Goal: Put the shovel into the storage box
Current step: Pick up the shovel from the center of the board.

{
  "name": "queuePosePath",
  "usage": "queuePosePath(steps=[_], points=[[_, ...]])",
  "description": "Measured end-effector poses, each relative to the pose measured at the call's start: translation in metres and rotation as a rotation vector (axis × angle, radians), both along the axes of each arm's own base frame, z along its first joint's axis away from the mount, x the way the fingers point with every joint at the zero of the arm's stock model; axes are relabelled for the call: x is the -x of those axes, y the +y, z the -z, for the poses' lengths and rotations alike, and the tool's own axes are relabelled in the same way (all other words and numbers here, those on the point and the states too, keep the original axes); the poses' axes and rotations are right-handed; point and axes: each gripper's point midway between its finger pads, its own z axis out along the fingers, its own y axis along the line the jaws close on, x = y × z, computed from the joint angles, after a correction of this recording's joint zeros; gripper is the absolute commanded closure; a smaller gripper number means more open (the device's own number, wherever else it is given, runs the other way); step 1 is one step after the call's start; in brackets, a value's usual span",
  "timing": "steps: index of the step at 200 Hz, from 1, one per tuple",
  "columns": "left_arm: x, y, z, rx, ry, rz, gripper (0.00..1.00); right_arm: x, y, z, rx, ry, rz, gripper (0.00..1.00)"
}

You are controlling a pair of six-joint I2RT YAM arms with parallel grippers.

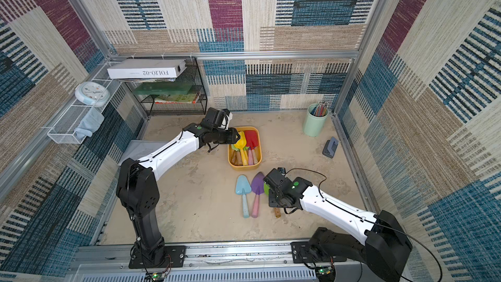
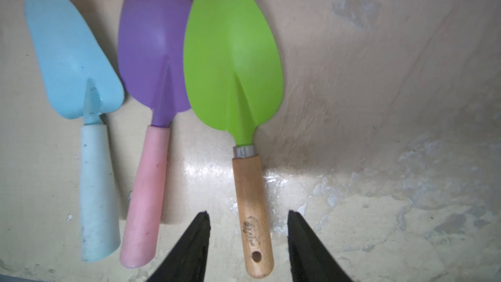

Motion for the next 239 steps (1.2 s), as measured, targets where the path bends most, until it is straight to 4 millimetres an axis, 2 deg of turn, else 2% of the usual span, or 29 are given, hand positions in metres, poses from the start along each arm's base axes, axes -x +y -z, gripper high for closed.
queuePosePath(steps=[49,95,128,157,177,229,239], points=[[0.044,-0.004,-0.026,0.080,-0.021,0.048,0.47,0.011,0.000,0.005,-0.054,0.016,0.005,0.47],[0.078,-0.012,-0.037,0.121,-0.026,0.098,0.46,0.012,0.005,0.011,-0.075,0.027,0.003,0.47],[0.104,-0.016,-0.031,0.135,0.000,0.125,0.46,0.017,0.001,0.025,-0.043,0.059,0.007,0.49],[0.121,-0.017,-0.026,0.145,0.013,0.139,0.46,0.017,0.002,0.031,-0.044,0.066,0.004,0.57],[0.128,-0.018,-0.024,0.153,0.017,0.143,0.45,0.015,0.004,0.032,-0.049,0.063,0.004,0.63],[0.143,-0.018,-0.013,0.155,0.043,0.150,0.46,0.014,0.008,0.038,-0.047,0.071,-0.002,0.65],[0.145,-0.018,-0.011,0.155,0.047,0.150,0.46,0.013,0.008,0.040,-0.044,0.073,-0.002,0.69]])
